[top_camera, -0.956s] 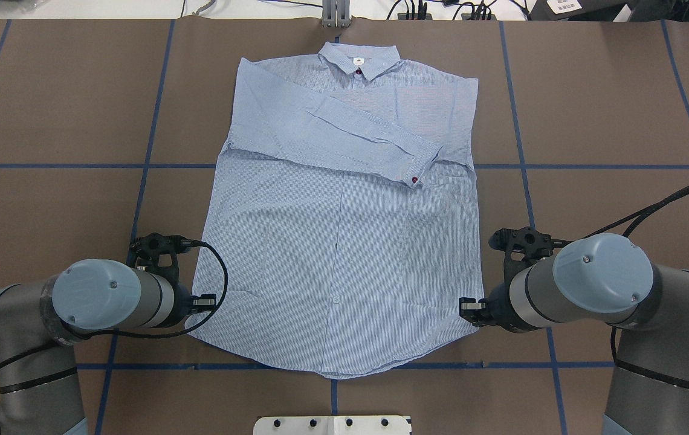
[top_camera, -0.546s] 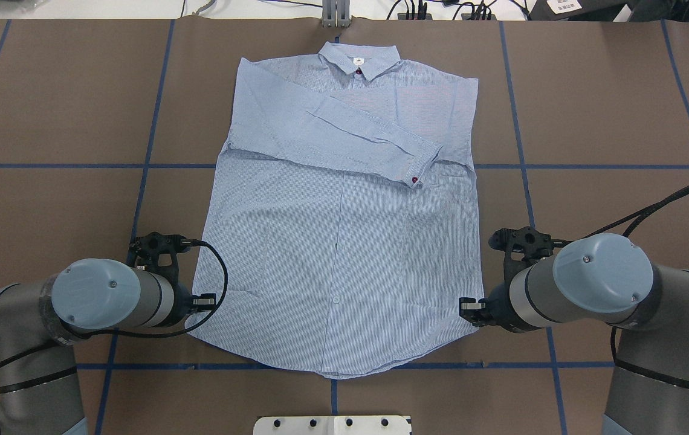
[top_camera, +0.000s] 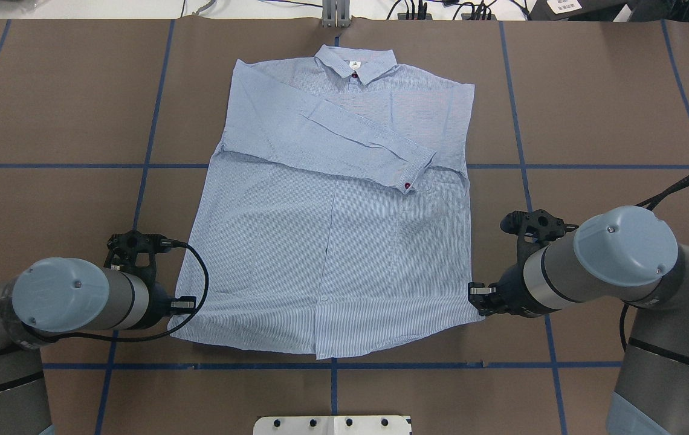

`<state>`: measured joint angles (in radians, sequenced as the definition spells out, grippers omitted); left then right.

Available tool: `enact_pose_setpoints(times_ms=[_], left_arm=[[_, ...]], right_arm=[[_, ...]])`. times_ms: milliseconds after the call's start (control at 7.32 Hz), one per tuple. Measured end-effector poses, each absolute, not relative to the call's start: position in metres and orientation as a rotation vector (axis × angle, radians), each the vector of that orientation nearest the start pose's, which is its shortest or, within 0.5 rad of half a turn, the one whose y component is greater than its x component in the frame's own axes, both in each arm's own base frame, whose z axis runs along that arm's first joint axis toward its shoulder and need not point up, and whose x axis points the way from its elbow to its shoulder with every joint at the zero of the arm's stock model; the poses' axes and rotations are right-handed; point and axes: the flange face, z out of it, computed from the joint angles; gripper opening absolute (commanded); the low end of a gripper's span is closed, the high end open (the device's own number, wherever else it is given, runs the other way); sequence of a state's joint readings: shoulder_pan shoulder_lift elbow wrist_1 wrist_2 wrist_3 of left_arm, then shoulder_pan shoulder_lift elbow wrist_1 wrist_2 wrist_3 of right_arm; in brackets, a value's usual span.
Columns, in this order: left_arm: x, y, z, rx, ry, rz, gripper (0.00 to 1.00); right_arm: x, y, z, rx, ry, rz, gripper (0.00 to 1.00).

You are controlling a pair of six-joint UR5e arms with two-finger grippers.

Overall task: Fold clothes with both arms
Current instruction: 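Lift the hem corners with both grippers, pulling them slightly outward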

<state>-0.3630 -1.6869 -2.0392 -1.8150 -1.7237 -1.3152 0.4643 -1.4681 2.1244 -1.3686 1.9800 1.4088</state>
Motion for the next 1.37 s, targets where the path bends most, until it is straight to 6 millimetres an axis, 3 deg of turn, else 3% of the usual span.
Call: enact_pose_setpoints(times_ms=[546, 1093, 1366], left_arm=[[0.440, -0.290, 0.343, 0.100, 0.844, -0.016, 0.00], [0.405, -0.276, 0.305, 0.091, 0.934, 0.007, 0.00], [0.394, -0.271, 0.298, 0.083, 0.950, 0.015, 0.00]], right_arm=[[-0.389, -0.305, 0.325, -0.105, -0.938, 0.106, 0.00], [-0.348, -0.308, 0.294, -0.159, -1.030, 0.082, 0.00], [-0.327, -0.313, 0.287, -0.180, -1.059, 0.080, 0.00]])
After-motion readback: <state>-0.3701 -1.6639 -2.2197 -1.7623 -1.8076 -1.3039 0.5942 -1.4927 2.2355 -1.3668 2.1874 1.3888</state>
